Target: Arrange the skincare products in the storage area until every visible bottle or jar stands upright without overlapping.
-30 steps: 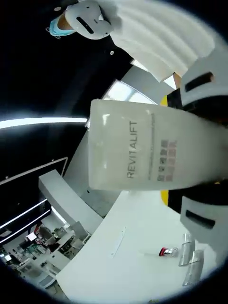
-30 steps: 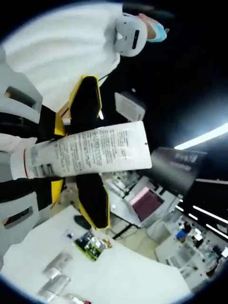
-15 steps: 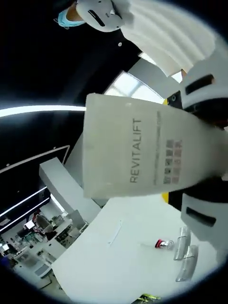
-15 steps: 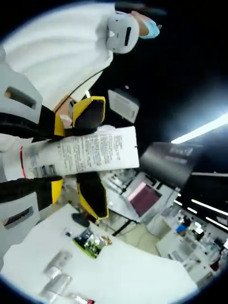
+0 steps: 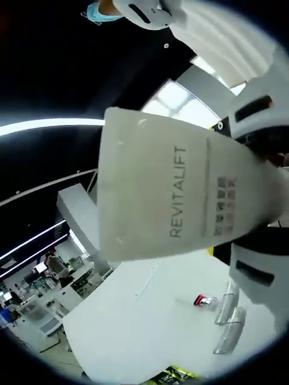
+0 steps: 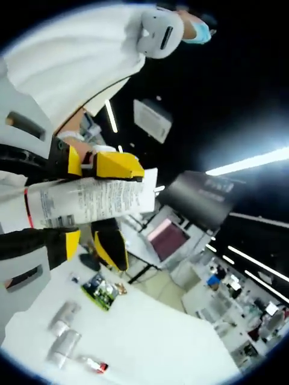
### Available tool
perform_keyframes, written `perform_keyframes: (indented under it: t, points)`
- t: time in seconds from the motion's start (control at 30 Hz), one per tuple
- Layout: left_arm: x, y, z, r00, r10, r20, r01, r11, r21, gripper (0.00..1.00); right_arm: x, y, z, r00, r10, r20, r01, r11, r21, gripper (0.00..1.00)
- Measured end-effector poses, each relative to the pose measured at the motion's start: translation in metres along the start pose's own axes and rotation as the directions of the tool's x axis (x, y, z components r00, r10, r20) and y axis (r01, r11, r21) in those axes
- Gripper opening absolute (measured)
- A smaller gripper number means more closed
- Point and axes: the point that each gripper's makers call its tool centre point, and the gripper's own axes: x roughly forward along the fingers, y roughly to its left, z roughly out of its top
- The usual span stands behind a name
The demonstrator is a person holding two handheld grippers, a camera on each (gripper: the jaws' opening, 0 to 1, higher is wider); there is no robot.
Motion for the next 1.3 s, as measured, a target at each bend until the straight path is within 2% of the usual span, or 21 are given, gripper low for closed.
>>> perform_keyframes:
  t: [0.37, 0.5, 0.9, 1.13, 1.17, 1.23, 1.3]
  points:
    - [-0.009, 0.007, 0.001, 0.998, 0.050, 0.024, -0.050, 0.999, -0.004, 0.36, 0.001, -0.002, -0.005, 0.998, -0.058, -0.013, 0.057, 0.996, -0.069, 0.36]
    - [-0.010, 0.007, 0.001, 0.998, 0.055, 0.029, -0.055, 0.998, 0.000, 0.36, 0.004, -0.001, -0.009, 0.998, -0.056, -0.030, 0.054, 0.996, -0.069, 0.40]
    - [-0.009, 0.011, 0.001, 0.996, 0.085, 0.040, -0.085, 0.996, 0.001, 0.36, 0.001, -0.006, -0.012, 0.994, -0.091, -0.052, 0.086, 0.992, -0.089, 0.39]
    - [-0.008, 0.023, 0.008, 0.991, 0.122, 0.063, -0.123, 0.992, 0.010, 0.35, 0.006, -0.016, -0.018, 0.979, -0.156, -0.131, 0.136, 0.979, -0.153, 0.40]
    - [-0.008, 0.024, 0.009, 0.990, 0.126, 0.064, -0.127, 0.992, 0.009, 0.35, 0.006, -0.020, -0.021, 0.971, -0.180, -0.157, 0.152, 0.973, -0.176, 0.40]
    - [-0.008, 0.026, 0.013, 0.987, 0.136, 0.083, -0.137, 0.991, 0.004, 0.35, 0.008, -0.023, -0.020, 0.962, -0.211, -0.171, 0.169, 0.959, -0.228, 0.42]
    - [-0.007, 0.027, 0.016, 0.985, 0.144, 0.095, -0.146, 0.989, 0.014, 0.35, 0.012, -0.021, -0.019, 0.961, -0.214, -0.175, 0.171, 0.957, -0.233, 0.43]
